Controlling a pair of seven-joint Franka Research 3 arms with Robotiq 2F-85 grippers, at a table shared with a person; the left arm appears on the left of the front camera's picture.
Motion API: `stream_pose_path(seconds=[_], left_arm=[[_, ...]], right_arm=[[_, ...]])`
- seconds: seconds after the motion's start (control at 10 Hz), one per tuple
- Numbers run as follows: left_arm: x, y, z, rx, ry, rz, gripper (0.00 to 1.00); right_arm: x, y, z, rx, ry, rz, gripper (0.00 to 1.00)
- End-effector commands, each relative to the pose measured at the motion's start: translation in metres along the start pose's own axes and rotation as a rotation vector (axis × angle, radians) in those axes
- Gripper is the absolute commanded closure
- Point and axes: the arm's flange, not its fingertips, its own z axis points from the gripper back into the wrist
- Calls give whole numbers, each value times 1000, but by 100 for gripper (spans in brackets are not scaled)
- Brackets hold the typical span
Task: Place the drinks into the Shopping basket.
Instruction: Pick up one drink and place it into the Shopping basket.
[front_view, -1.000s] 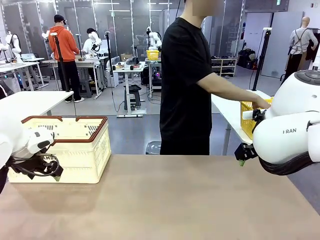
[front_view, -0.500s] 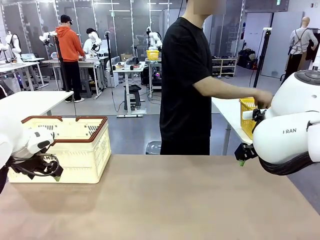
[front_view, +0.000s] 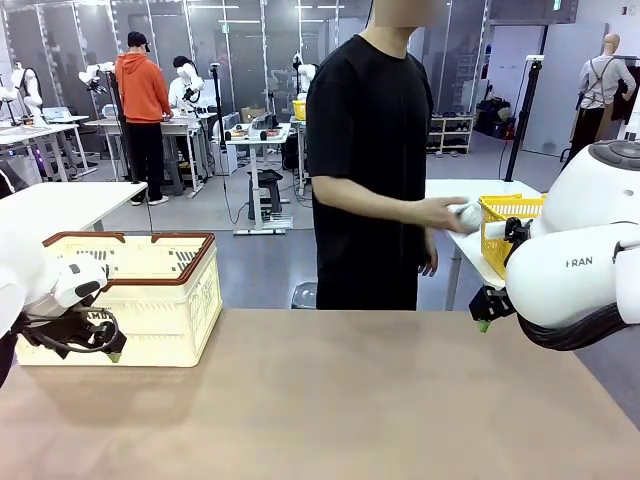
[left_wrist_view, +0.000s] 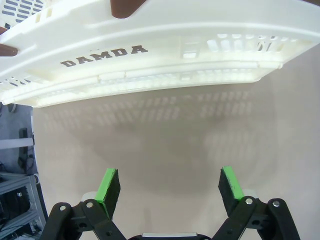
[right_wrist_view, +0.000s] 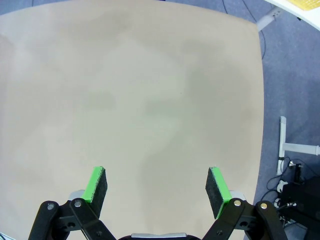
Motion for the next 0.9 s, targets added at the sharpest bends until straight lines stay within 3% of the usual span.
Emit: stream_pose_path(seconds=[0.0,0.8], left_arm=[[0,0,2,2,4,2,0],[0,0,2,2,4,2,0]], right_arm=[[0,0,0,0,2,-1,0],[0,0,0,0,2,-1,0]])
